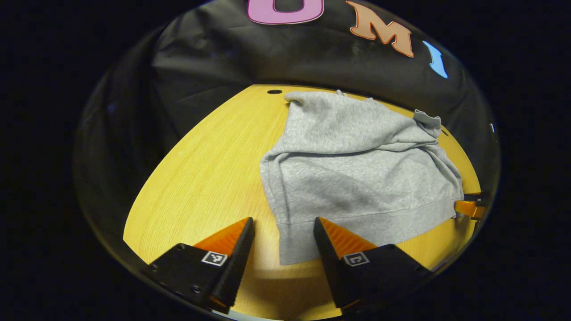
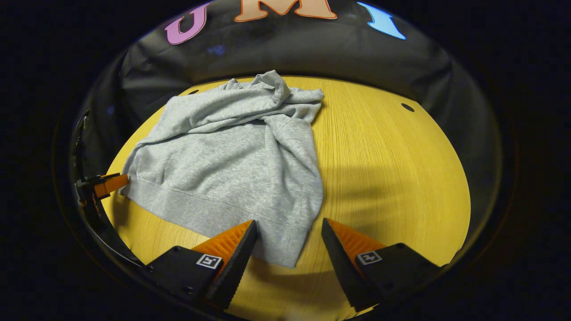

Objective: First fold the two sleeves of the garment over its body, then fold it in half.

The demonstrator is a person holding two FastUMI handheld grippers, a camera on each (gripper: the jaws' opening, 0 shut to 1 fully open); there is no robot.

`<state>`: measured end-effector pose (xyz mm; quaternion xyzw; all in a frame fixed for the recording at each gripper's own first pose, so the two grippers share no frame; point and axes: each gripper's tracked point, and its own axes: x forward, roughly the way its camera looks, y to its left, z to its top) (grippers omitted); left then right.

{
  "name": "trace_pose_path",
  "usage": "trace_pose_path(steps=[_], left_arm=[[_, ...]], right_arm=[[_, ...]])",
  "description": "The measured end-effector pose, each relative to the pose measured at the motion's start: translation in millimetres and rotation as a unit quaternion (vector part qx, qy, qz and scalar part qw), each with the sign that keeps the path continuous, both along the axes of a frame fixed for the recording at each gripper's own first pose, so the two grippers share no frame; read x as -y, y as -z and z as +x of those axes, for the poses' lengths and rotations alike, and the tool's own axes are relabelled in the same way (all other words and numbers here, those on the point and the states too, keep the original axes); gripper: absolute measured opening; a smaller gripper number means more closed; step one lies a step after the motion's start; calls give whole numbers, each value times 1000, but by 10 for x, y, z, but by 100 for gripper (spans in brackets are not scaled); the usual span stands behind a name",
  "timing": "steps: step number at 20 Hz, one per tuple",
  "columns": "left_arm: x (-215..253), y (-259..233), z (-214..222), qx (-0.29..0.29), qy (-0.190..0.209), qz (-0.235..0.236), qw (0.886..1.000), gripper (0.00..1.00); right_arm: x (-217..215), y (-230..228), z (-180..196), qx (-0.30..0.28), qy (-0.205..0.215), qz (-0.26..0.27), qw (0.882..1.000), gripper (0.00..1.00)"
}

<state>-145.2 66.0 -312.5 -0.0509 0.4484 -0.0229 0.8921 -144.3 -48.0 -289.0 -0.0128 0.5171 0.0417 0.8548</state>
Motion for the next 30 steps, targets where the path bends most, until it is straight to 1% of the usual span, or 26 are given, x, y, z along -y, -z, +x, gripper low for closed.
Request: trace_pose_path(steps=[1,2,3,4,5,6,7,8,9,10,11,13,17,20,21,22,23,24,26,30], left_arm=[[67,3,15,4,6,-1,1000,62],[101,17,28,4,12,-1,1000,52],[126,15,23,4,16,-1,1000,37],[151,4,43,5,19,-5,1000,32],[168,10,48,2,19,-10,1000,22],[179,-3,65,3,18,-16,1000,17],[189,3,77,0,14,-22,1000,6],[193,3,78,-9,9,-28,1000,2],[194,-6,73,-17,8,-35,999,0],[187,-12,67,-24,3,-45,999,0],[187,-24,68,-30,0,-55,998,0],[151,-47,29,-39,-2,-64,997,0],[76,-130,-115,-45,3,-65,997,0],[6,-124,-220,-56,-1,-67,996,0],[-51,-89,-237,-60,-5,-65,996,0],[-114,-47,-213,-62,-13,-59,996,0],[-172,-30,-175,-60,-18,-56,996,0],[-202,-77,-157,-49,-20,-60,997,0],[-149,-175,-111,-35,-18,-69,997,0],[-143,-79,50,-46,-14,-55,997,0]], right_arm=[[-39,7,4,-1,-4,5,1000,80],[-59,11,-20,-3,-4,6,1000,75],[-109,5,-10,-2,-6,14,1000,60],[-140,11,-22,-6,-2,14,1000,43],[-167,27,-14,-7,-4,15,1000,27],[-157,39,-4,-14,-6,16,1000,15],[-160,54,2,-20,-1,20,1000,18],[-163,23,23,-18,3,27,999,13],[-165,-31,49,-13,13,28,999,8],[-154,-9,44,-4,8,23,1000,4],[-154,-20,57,2,4,17,1000,4],[-188,-35,4,-5,8,27,1000,4],[-145,-164,-42,-12,17,51,998,4],[-197,-232,-75,-21,12,63,998,4],[-232,-219,-92,-29,5,64,998,0],[-259,-214,-106,-33,0,64,997,4],[-319,-189,-92,-35,-6,64,997,4],[-271,-177,-122,-35,-10,61,998,4],[-279,-202,-134,-35,-14,63,997,4],[-269,-165,-159,-45,-35,54,997,4]])
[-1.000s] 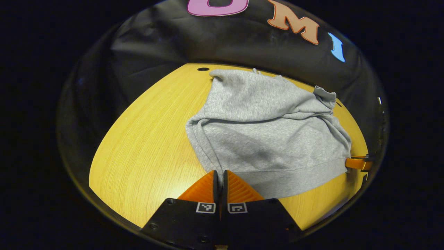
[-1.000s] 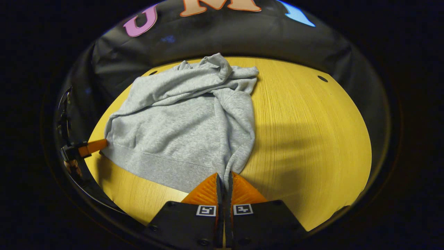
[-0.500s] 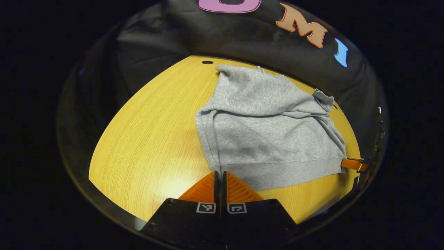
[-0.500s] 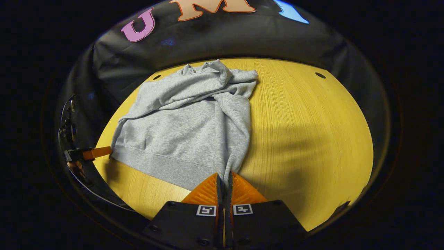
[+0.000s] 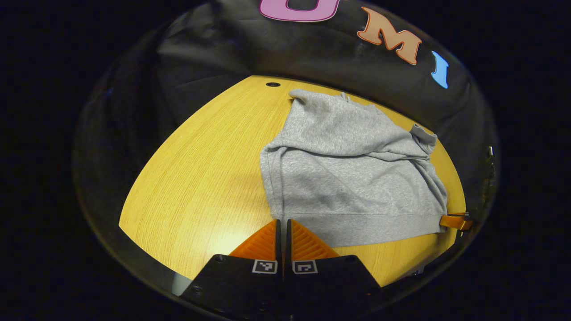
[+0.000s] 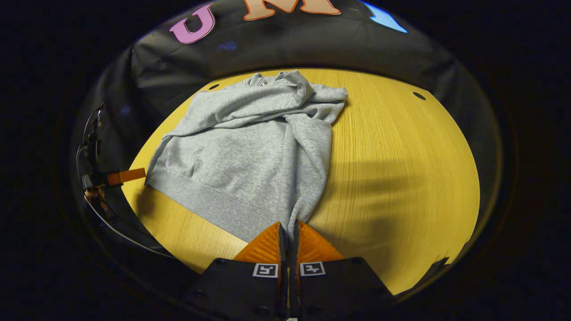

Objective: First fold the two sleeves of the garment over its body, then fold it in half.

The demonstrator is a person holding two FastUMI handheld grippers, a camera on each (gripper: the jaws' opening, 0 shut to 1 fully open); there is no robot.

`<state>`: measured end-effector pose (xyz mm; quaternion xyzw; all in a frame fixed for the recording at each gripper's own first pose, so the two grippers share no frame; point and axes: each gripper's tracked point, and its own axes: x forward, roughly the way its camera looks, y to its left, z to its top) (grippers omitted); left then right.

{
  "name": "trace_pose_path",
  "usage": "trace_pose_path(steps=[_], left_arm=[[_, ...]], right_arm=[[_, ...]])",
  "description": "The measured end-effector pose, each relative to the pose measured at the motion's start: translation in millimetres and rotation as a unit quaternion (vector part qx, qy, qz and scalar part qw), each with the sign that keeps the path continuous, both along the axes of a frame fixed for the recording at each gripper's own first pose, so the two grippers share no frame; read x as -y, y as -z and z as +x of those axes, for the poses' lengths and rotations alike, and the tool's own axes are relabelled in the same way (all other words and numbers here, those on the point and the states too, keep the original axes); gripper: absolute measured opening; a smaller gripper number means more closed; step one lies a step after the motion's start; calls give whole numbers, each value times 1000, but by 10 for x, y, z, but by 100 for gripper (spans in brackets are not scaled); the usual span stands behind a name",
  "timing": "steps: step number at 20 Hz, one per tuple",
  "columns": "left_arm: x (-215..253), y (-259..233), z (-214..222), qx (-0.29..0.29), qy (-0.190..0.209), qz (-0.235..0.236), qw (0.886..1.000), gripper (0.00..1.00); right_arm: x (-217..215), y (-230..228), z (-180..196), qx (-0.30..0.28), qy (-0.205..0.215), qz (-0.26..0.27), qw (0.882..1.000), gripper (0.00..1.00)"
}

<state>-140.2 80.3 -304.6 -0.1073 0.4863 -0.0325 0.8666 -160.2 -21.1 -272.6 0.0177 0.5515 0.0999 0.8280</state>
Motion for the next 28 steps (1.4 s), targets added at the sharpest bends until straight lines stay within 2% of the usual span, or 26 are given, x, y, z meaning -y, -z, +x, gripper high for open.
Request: trace_pose_path(steps=[6,7,8,10,11,13,15,18,20,23,25,28], left_arm=[[-11,162,64,-18,11,17,1000,0],[10,135,17,-16,11,15,1000,10],[54,116,30,-10,14,9,1000,19],[165,112,25,-9,28,-1,1000,44],[179,127,41,-6,40,8,999,68],[162,172,45,-9,55,44,997,80],[178,171,79,1,54,60,997,77],[173,175,93,9,38,54,998,76],[242,167,126,20,41,47,998,67],[330,173,181,26,25,42,998,5],[334,163,175,26,29,43,998,0],[368,108,120,6,17,1,1000,0]], right_arm=[[-21,69,-16,-18,7,2,1000,4],[-16,56,-27,-17,4,1,1000,0],[-14,49,-24,-16,1,1,1000,4],[-13,58,-20,-17,-1,1,1000,4],[-17,63,-14,-18,-1,2,1000,4],[-27,62,-12,-18,-1,6,1000,0],[-21,63,-11,-19,-1,7,1000,4],[-20,68,-19,-21,0,10,1000,3],[-50,72,-18,-25,0,18,1000,3],[-75,60,-17,-22,-8,18,1000,0],[-80,36,-9,-16,-10,18,1000,4],[-69,-50,10,-7,-16,20,1000,3]])
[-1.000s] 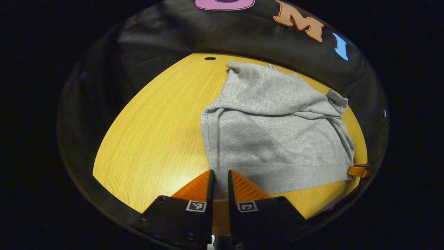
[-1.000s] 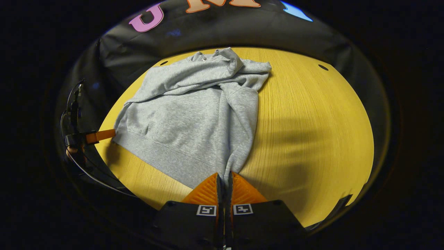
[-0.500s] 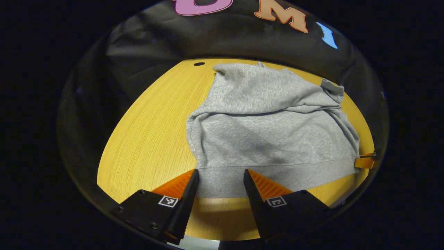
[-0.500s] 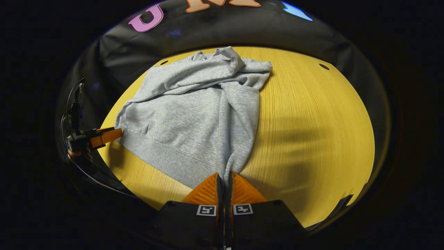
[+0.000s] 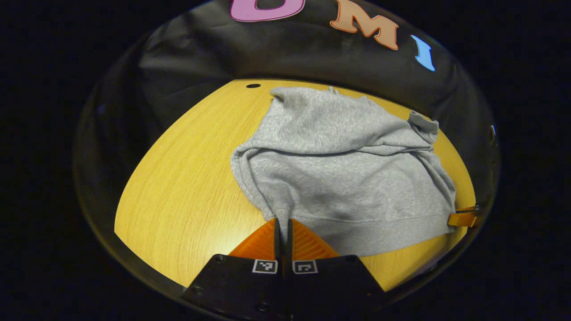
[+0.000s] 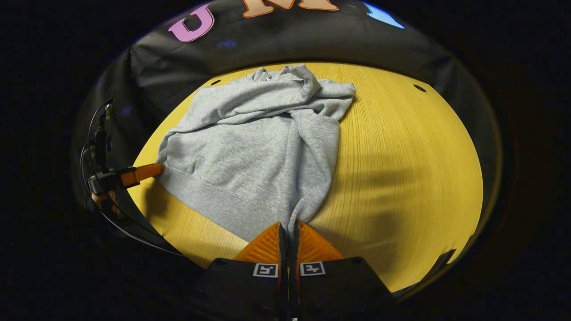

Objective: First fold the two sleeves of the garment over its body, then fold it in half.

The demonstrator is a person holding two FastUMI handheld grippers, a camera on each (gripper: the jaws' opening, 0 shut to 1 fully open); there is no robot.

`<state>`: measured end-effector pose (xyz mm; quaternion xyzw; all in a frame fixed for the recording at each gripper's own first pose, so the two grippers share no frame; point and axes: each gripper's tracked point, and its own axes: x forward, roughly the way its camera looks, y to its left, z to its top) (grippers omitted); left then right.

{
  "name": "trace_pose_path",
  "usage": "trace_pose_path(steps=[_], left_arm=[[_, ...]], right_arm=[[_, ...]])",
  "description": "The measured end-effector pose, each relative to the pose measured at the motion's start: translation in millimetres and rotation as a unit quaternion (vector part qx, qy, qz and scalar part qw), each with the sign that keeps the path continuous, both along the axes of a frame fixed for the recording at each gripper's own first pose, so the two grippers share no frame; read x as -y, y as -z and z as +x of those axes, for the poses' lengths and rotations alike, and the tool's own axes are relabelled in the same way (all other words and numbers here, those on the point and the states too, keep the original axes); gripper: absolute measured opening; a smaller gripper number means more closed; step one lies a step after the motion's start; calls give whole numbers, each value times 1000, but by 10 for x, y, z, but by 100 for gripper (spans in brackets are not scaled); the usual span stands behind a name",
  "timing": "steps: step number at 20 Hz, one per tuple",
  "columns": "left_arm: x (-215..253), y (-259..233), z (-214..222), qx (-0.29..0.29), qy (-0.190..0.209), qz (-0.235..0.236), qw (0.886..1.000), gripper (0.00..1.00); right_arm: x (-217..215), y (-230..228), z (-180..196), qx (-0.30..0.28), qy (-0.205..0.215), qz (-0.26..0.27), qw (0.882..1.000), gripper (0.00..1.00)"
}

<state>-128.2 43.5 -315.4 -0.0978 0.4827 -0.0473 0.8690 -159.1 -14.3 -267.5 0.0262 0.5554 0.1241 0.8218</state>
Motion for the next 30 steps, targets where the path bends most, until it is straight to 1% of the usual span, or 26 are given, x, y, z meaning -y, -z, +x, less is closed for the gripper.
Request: trace_pose_path(steps=[2,5,6,7,8,10,12,13,14,15,16,17,20,23,28,30], left_arm=[[-7,-51,-75,-15,-8,-20,1000,0],[30,-90,-153,-27,-3,-29,999,0],[59,-102,-162,-31,-1,-31,999,0],[84,-146,-145,-33,-3,-35,999,0],[83,-200,-112,-32,-6,-41,999,0],[105,-339,-42,-21,-19,-58,998,0],[110,-504,87,-11,-30,-76,997,0],[114,-603,170,-2,-34,-84,996,0],[107,-690,251,6,-36,-89,995,0],[108,-756,343,14,-39,-94,995,0],[118,-829,416,23,-40,-100,994,0],[119,-899,494,30,-40,-105,993,0],[101,-1058,667,47,-44,-114,991,0],[84,-1134,839,48,-48,-122,990,0],[59,-1283,1315,64,-50,-130,988,0],[53,-1223,1521,49,-53,-126,989,0]], right_arm=[[15,-46,3,2,0,3,1000,4],[55,-59,38,-3,-1,1,1000,3],[74,-66,41,-3,-2,0,1000,0],[83,-85,56,-5,1,3,1000,3],[74,-130,73,-6,7,11,1000,3],[34,-269,165,1,35,41,999,4],[29,-457,277,12,60,67,996,4],[32,-542,358,19,68,78,994,0],[32,-613,449,25,73,88,993,0],[39,-692,519,32,79,95,992,3],[26,-766,617,38,84,104,990,0],[22,-821,696,43,89,113,989,4],[57,-1046,908,60,110,140,982,3],[69,-1131,1182,78,122,155,977,4],[99,-1288,1613,92,141,182,969,4],[122,-1250,1839,88,159,194,964,4]])
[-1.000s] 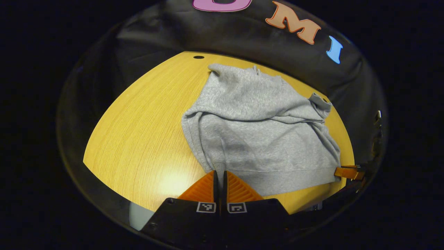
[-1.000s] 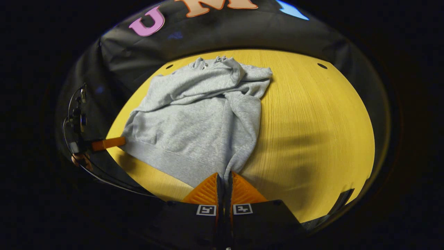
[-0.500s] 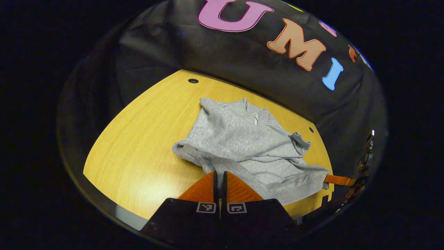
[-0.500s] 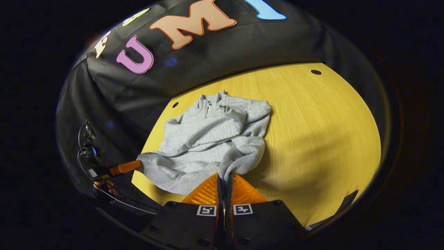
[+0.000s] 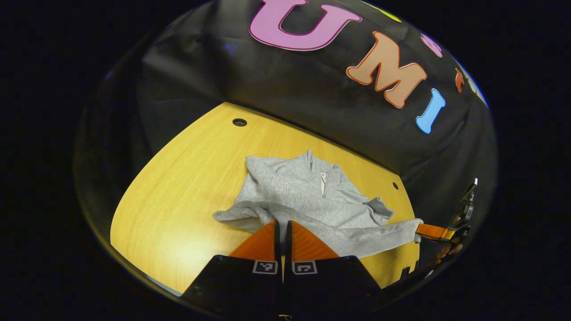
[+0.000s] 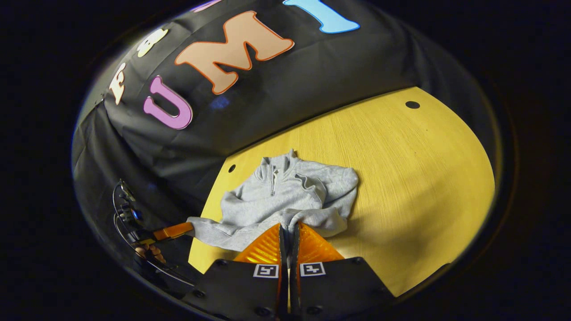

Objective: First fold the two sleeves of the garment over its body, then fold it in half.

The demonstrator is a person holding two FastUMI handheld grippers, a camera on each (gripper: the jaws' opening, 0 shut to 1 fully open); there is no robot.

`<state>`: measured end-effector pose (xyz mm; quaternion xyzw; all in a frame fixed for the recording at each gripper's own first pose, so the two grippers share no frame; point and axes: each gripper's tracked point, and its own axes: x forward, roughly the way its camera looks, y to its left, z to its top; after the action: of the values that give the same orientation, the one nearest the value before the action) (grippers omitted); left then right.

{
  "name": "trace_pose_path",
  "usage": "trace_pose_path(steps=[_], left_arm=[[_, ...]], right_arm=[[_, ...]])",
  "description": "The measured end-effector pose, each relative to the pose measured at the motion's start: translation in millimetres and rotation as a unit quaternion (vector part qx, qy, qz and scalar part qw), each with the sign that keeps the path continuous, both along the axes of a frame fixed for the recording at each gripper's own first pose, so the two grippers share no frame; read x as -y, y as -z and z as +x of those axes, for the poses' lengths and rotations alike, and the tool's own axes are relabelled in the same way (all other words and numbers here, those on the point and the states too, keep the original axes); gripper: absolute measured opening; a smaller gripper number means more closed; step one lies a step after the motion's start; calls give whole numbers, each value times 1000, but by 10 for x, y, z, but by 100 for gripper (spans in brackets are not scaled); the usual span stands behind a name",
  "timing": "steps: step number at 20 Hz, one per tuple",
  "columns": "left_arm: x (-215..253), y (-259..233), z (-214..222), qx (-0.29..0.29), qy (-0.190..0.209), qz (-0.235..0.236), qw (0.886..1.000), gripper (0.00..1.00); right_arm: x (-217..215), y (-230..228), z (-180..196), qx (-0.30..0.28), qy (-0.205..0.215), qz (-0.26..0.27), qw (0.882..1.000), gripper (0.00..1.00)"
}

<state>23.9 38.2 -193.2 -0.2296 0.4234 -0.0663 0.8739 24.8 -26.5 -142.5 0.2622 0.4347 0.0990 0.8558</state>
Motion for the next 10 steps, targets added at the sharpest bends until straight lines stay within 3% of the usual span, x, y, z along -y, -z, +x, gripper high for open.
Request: trace_pose_path(steps=[6,10], left_arm=[[84,368,597,-62,-6,-15,998,0],[149,693,861,-111,-21,-42,993,0]], right_arm=[[7,492,589,-62,55,35,996,3],[79,876,854,-90,75,26,993,3]])
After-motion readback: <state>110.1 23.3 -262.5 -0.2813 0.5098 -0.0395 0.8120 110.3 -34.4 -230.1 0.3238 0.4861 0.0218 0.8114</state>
